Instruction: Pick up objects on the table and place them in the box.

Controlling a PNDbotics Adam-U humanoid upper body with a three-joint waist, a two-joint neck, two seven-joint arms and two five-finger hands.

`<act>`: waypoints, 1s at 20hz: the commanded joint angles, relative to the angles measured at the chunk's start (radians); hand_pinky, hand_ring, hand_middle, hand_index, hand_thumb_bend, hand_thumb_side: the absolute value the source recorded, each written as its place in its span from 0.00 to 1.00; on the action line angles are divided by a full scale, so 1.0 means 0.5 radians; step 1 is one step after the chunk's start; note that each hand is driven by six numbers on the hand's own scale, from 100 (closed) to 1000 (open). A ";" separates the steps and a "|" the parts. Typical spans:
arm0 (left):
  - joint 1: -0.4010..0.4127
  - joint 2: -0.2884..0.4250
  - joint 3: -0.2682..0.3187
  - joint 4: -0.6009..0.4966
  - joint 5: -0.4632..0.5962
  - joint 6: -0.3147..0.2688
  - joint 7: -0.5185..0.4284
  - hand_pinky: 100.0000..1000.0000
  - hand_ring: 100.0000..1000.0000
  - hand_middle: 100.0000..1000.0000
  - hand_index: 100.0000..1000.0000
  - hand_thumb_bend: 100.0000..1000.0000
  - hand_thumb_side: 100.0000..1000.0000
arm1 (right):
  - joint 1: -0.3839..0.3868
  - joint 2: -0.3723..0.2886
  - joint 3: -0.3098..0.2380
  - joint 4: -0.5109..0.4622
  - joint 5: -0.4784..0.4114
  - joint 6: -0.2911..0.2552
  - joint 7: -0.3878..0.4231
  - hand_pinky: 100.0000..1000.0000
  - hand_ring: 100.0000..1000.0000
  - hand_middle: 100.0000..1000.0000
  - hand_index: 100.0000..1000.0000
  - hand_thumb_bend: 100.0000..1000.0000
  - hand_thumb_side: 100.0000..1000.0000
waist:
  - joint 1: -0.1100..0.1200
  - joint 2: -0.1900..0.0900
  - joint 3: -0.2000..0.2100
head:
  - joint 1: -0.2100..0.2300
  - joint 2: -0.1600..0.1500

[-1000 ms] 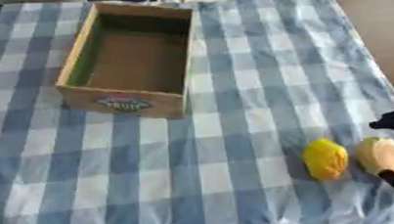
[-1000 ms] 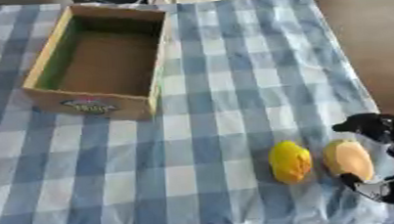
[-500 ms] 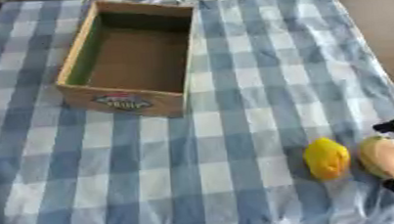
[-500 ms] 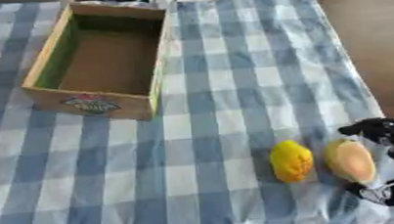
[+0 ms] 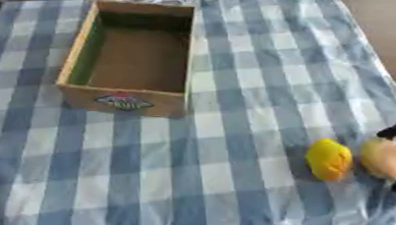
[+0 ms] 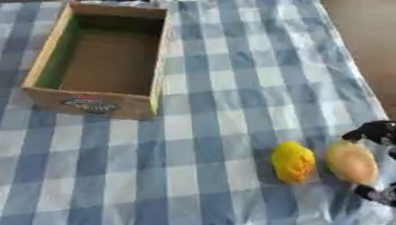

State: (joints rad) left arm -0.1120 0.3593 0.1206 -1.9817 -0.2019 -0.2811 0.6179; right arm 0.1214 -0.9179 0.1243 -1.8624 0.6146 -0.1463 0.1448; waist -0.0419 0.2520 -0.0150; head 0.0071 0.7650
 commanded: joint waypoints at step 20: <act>-0.022 0.012 0.001 -0.037 0.012 -0.001 -0.008 0.77 0.74 0.65 0.82 0.03 0.45 | -0.110 -0.012 -0.037 -0.087 -0.156 0.136 -0.386 0.64 0.60 0.38 0.48 0.00 0.00 | -0.010 -0.027 0.016 | -0.006 0.010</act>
State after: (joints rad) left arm -0.1146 0.3512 0.1201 -1.9817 -0.1980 -0.2809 0.6165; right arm 0.0731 -0.8921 0.1234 -1.8840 0.5485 -0.0807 -0.0267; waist -0.0464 0.2541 -0.0067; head 0.0063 0.7650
